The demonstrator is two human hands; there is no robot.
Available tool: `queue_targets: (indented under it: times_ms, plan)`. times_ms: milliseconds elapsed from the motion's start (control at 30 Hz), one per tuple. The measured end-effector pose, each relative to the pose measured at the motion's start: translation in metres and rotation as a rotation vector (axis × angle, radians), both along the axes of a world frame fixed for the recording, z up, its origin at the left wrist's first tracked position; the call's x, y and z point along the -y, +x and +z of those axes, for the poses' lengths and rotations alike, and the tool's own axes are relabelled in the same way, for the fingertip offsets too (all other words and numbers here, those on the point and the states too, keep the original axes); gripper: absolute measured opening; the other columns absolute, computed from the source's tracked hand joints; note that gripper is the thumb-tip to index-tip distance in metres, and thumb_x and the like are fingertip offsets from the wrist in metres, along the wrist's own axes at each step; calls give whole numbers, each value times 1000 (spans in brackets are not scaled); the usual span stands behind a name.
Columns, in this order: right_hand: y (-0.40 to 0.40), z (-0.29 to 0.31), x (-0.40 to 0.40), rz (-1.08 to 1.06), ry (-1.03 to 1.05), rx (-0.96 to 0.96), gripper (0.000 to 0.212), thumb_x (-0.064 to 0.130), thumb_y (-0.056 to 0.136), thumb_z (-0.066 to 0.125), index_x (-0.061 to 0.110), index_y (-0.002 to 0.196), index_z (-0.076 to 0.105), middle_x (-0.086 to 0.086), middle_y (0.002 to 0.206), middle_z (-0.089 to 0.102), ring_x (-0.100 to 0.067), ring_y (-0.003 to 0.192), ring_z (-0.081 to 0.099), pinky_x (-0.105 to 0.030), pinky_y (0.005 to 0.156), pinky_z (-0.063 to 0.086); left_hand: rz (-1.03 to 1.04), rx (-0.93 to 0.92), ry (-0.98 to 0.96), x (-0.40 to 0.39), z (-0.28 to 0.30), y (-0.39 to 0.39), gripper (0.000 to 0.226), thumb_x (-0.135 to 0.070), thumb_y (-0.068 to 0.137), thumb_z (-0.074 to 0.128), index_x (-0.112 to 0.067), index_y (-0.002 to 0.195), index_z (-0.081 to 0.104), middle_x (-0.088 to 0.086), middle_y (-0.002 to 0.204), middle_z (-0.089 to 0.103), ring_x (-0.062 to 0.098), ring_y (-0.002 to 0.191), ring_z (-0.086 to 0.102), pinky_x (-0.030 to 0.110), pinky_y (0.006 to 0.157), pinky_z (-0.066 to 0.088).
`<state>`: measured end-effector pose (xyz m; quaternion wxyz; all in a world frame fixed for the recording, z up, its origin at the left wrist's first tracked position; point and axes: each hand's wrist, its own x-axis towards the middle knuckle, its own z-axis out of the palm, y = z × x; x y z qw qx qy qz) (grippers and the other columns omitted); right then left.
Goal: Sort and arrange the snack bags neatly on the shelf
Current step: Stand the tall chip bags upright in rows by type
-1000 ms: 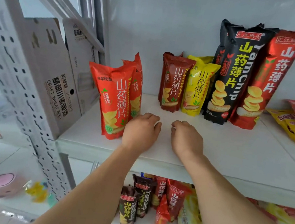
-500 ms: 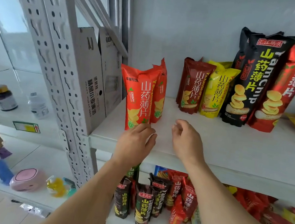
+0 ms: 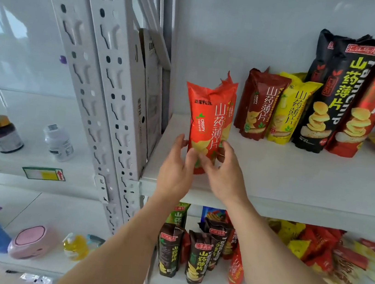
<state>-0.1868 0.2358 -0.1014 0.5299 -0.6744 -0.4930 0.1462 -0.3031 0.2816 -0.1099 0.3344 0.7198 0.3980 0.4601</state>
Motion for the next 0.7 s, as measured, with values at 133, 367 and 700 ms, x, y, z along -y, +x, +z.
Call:
queue_targets:
  times_ms: [133, 367, 700]
  plan:
    - [-1, -2, -4, 2, 23, -90, 69, 46, 83, 73, 34, 141, 38, 15, 123, 56, -1, 107, 54, -10, 80, 41, -166, 272, -251, -4, 4, -1, 40, -45, 107, 30, -28, 138, 49, -10, 129, 61, 1, 117, 57, 4, 81, 41]
    - [34, -9, 6, -94, -77, -61, 100, 44, 72, 84, 32, 151, 25, 1, 125, 48, -15, 110, 56, -30, 93, 46, -261, 389, -400, -11, 10, 18, 62, -61, 101, 22, -23, 132, 59, -9, 116, 67, 10, 112, 62, 25, 93, 45]
    - [73, -8, 25, -112, -31, -148, 78, 36, 82, 77, 24, 145, 32, 10, 120, 54, -11, 108, 54, -24, 88, 42, -7, 372, -219, -14, 9, 66, 52, -57, 100, 38, -19, 131, 56, -3, 125, 61, 4, 110, 59, 11, 87, 46]
